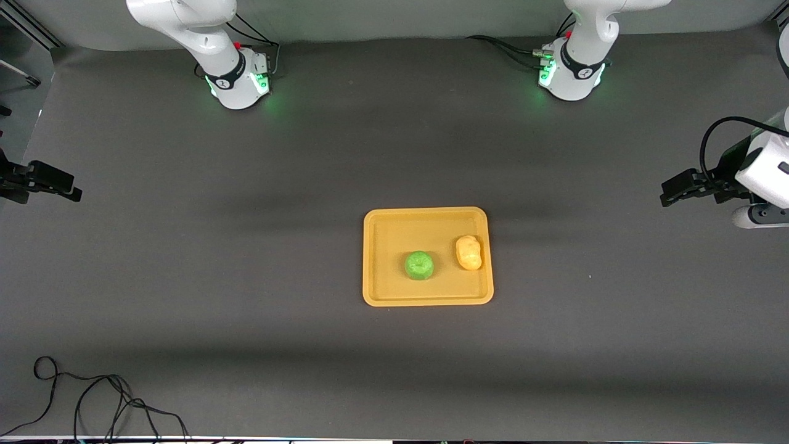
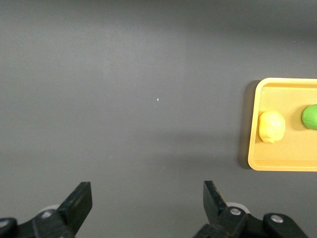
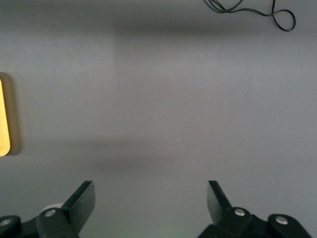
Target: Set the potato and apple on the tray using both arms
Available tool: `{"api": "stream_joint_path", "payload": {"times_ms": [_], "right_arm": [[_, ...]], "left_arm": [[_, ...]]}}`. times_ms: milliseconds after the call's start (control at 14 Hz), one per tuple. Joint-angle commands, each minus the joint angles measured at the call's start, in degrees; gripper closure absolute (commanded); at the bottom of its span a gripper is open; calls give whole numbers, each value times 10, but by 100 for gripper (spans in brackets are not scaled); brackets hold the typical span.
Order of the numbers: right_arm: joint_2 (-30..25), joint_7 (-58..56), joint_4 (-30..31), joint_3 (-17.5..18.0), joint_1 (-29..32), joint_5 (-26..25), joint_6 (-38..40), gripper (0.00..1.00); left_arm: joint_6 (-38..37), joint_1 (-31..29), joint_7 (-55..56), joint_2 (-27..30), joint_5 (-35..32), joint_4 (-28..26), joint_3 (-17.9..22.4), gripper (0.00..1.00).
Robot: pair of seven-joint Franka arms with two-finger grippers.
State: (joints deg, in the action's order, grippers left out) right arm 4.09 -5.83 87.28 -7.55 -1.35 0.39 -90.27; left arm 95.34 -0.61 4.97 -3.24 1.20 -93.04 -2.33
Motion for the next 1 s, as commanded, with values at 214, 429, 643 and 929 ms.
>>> {"api": "stream_joint_path", "payload": {"times_ms": [214, 429, 643, 929], "right_arm": [[-29, 35, 44, 52, 7, -42, -19, 0], [-28, 28, 40, 60, 23, -36, -18, 0], [-22, 28, 28, 57, 22, -19, 6, 0], [-23, 29, 25, 56, 22, -2, 11, 0]], "left_arm": [[2, 0, -2, -3, -40, 8, 3, 0], [-1, -7, -15, -3, -37, 6, 3, 0], [-2, -8, -15, -2, -23, 6, 3, 0], [-4, -7, -21, -2, -14, 4, 3, 0]]}}
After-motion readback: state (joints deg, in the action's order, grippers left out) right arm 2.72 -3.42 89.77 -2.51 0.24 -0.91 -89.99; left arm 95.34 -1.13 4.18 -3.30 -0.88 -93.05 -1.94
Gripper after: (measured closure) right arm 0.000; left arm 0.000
